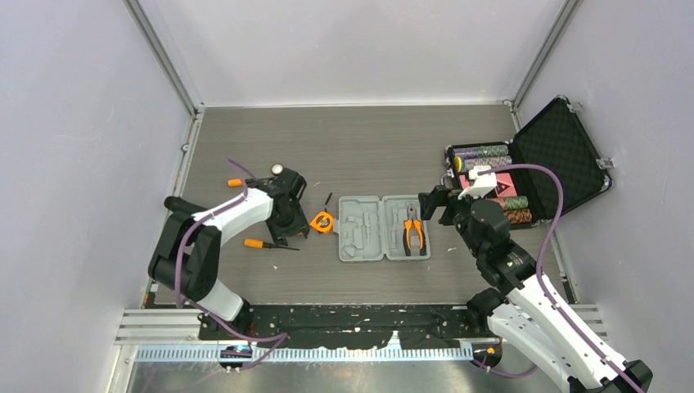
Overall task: Pack the tool kit
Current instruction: Pick up the knife at the center of the board.
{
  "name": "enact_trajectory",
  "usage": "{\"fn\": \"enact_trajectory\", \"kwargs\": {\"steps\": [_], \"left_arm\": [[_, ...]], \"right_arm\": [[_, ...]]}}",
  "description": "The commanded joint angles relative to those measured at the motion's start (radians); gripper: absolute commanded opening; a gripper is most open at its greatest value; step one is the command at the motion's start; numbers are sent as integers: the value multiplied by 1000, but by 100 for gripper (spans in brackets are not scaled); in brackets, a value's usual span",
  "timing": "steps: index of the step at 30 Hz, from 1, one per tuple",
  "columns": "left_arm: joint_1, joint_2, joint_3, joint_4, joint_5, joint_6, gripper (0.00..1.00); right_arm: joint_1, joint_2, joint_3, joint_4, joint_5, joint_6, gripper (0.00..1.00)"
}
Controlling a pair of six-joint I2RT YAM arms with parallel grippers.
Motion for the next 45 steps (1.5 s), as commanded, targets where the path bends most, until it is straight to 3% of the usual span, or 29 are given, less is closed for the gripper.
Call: {"fn": "enact_trajectory", "kwargs": {"steps": [1,8,15,21,34,45], "left_arm": [[25,-56,91,-40,-116,21,57],[128,38,145,27,-118,25,58],[158,151,167,63,-95,14,56],[161,193,152,68,-40,14,41],[154,-36,41,80,-15,112,0],[45,-252,118,155,-20,487,0]], "right_arm": [[3,-3,3,50,15,-11,96],[3,-7,4,49,12,-11,96],[3,-8,8,41,17,-11,96],[3,-5,6,41,12,-11,96],[2,24,29,26,-22,-20,96],[4,110,123,-48,-138,-31,95]]}}
